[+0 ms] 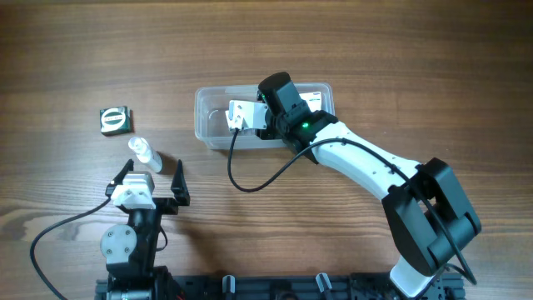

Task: Pack container
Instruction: 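Carry Panadol box with right gripper and lower into container, then open right gripper and withdraw it up and right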

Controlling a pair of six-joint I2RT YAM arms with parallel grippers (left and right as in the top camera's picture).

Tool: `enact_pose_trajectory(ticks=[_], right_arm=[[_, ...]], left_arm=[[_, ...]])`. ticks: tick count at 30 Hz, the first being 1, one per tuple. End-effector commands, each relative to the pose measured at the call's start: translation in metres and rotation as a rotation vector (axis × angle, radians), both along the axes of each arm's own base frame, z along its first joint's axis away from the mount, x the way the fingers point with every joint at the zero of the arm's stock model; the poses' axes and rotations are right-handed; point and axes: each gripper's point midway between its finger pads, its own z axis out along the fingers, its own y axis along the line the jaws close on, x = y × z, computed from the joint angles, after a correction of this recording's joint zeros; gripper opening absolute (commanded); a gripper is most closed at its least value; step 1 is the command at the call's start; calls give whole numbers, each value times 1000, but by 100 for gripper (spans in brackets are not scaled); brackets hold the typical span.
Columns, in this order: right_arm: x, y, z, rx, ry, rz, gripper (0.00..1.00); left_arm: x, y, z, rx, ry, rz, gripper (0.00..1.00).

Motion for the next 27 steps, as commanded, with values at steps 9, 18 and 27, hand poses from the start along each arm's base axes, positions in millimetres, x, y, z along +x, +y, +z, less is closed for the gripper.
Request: enact_pose_trajectory(ticks=[9,18,27], right_arm=[[-5,20,37,257,81,-207,69],[-22,23,104,604,215,-428,66],[-16,-49,192,899,113,-762,61]], left_arm=[[0,0,-2,17,3,-7,100],[0,0,-2,17,3,-7,100],[0,0,-3,17,4,-7,100]])
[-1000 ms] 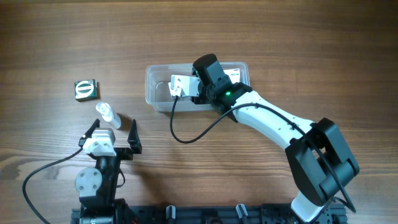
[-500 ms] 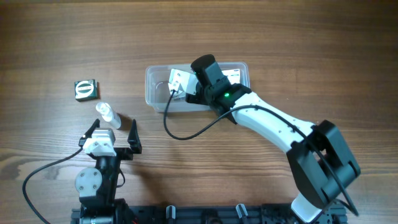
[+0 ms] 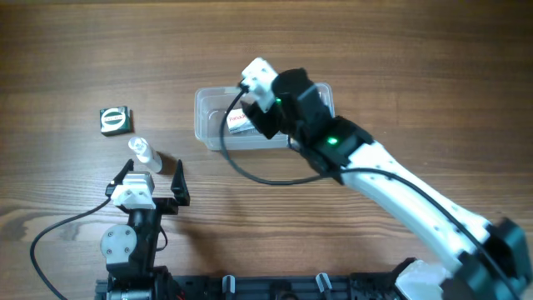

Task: Pack container
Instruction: 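Open right gripper and withdraw it up and right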

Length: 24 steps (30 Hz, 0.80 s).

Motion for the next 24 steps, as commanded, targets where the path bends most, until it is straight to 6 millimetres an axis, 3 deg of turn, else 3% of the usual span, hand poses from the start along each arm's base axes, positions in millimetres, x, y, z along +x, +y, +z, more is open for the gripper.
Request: enact_pose_trajectory(ticks=[1,3,6,8,11,17,20,24], right_arm=[[16,-69,64,205,-38,-366,66],[20,-111,76,228,-60,-533,75],[22,-178,85,241,-85,-775,76],[21,-220,85,258,-91,-934,95],[21,-266,76,296,-64,-1098,100],[12,-345,48,407,-9,-1400,100],[9,-375,39,390,-2,-1482,100],[0,-399,23,355,44,-1552,100]], left_arm=[[0,0,-2,17,3,-7,100],[0,0,-2,17,3,-7,100],[0,0,-2,17,3,-7,100],[0,0,-2,17,3,-7,100],[0,0,-2,17,3,-7,100],[0,0,-2,17,3,-7,100],[0,0,-2,17,3,-7,100],[0,3,-3,19,4,12,100]])
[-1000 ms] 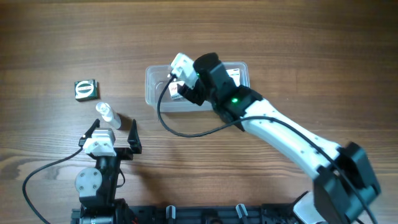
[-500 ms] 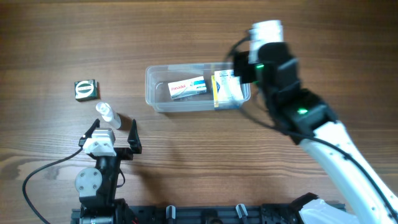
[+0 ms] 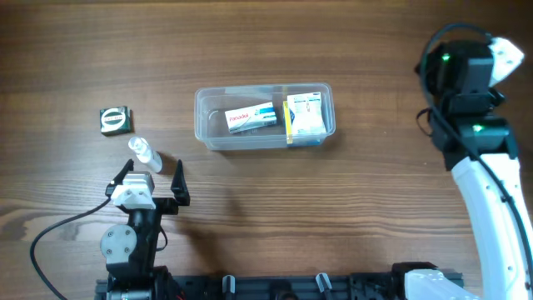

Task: Pack container
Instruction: 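Open right gripper and withdraw it up and right, then reach left gripper to green Zam-Buk tin and grasp it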

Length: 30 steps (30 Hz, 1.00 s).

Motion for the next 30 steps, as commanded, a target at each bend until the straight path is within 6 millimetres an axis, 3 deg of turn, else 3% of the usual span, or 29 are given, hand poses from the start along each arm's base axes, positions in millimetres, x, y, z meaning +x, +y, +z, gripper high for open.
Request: enact_pose_trajectory(ticks=[1,7,12,19,24,30], right_arm=[[-9,-22,-23,24,60,-85,100],[-8,-23,-27,24,75,-89,100],[-8,-23,-27,24,75,-89,100],[-8,-23,-27,24,75,-89,100],[-8,-23,-27,24,75,-89,100],[-8,-23,-27,24,75,-89,100]], left_arm=[[0,3,-3,19,4,11,100],[0,3,-2,19,3,11,100],[1,-1,10,17,-46,-13,100],[-3,-7,49,-109,-112,-35,100],[1,-3,65,-119,-13,-13,100],[20,14,76,-155,249,59,100]])
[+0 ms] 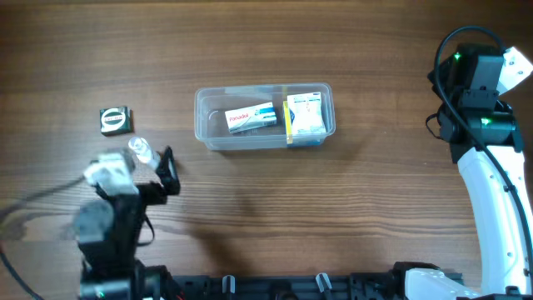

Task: Pack container
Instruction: 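Reach left gripper to green Zam-Buk tin and grasp it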

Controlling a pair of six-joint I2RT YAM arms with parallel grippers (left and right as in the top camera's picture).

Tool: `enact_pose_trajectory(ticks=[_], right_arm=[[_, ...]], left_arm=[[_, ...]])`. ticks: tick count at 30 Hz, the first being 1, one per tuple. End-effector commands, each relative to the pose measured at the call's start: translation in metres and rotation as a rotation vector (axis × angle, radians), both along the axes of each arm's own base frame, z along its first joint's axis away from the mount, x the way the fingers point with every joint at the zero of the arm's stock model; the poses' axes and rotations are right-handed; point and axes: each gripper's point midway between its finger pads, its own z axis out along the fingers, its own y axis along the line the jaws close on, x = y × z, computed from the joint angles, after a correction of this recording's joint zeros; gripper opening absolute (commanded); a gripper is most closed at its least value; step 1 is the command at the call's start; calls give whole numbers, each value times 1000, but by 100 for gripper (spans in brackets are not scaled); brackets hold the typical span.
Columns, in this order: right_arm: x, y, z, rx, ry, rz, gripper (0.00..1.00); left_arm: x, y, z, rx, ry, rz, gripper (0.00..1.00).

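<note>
A clear plastic container (265,140) stands at mid-table. Inside it lie a red-and-white box (251,117) and, to its right, a blue-and-yellow box (305,115). A small clear bottle (141,151) lies on the table at the left, with a black square packet (115,120) just beyond it. My left gripper (146,165) is open right at the bottle, with one black finger (166,167) showing beside it. My right gripper (498,73) is pulled back at the far right edge, its fingers hidden.
The left arm's cable trails off the left edge of the wooden table (275,217). The right arm's white links run down the right side. A black rail lines the near edge.
The left arm has shifted left and toward the small bottle, so its gripper now stands right at it. The right arm has barely moved. The container's contents are unchanged.
My right gripper was down in the container over the red-and-white box. Then it was above the rim with the box lying inside. Then the right arm stood far to the right. The left arm stayed still until now, when it is at the bottle.
</note>
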Motion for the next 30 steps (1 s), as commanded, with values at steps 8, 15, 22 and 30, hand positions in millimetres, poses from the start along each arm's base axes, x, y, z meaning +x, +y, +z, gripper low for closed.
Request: enact_pose_trajectory(ticks=[8,15,22,30], right_arm=[[0,-1,-4,2,6,-12,100],[0,-1,-4,2,6,-12,100],[0,-1,-4,2,6,-12,100],[0,-1,-4,2,6,-12,100]], left_arm=[[50,32,37,-84,376,86,100],[77,44,40,-83,421,110,100],[79,97,24,-156,451,298,100],[78,144,-6,-200,519,416,100]])
